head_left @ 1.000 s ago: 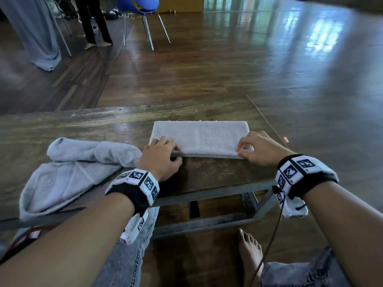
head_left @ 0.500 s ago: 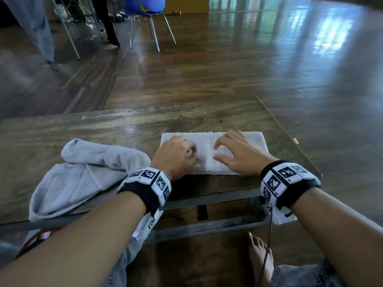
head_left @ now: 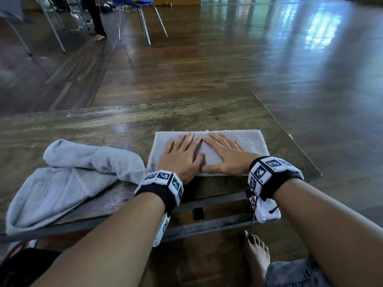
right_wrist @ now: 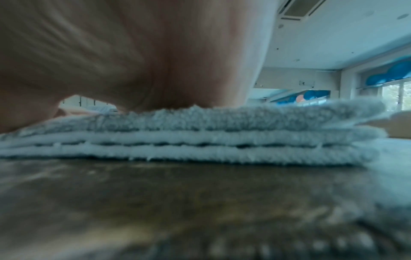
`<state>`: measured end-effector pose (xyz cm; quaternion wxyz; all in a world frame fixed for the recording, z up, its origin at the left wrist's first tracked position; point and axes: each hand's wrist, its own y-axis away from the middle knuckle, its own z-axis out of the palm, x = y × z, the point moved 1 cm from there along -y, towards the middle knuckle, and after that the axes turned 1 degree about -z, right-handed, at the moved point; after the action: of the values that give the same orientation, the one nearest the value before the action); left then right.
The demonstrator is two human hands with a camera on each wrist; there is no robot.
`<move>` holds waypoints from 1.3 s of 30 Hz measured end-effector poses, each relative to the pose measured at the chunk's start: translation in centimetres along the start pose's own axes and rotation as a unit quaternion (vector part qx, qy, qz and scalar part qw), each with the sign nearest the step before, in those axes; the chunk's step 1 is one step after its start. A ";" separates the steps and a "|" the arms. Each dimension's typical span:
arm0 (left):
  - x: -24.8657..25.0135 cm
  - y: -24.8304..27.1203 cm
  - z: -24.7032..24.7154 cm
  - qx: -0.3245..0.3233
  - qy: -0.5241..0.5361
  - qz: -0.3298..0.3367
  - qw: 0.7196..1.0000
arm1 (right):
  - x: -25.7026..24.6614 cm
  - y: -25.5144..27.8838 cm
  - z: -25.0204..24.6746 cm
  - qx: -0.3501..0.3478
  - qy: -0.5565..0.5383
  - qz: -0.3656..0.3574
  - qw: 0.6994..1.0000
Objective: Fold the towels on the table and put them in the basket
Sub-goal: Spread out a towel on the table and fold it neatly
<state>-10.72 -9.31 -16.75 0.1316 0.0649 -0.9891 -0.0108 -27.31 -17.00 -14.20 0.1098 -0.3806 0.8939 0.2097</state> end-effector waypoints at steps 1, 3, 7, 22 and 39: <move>0.0 0.1 0.0 0.000 -0.001 -0.003 1.000 | 0.1 0.1 -0.1 -0.003 -0.003 0.003 1.000; -0.1 0.1 0.1 0.001 -0.004 -0.010 1.000 | 0.3 0.1 -0.3 -0.009 -0.005 0.008 1.000; -0.6 0.6 0.0 0.001 -0.008 -0.026 1.000 | 0.8 0.0 0.0 -0.002 -0.006 0.033 0.999; -1.9 1.5 -0.7 -0.009 0.002 -0.117 0.993 | 3.0 1.1 -0.5 0.001 0.005 0.111 0.994; -2.4 2.0 -1.2 -0.022 0.024 -0.125 0.992 | 3.9 3.9 -2.0 -0.069 0.018 0.202 0.977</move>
<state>-8.33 -7.01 -16.13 0.1541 0.1850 -0.9694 -0.0476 -32.91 -18.03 -12.65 0.0223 -0.2029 0.9377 0.2812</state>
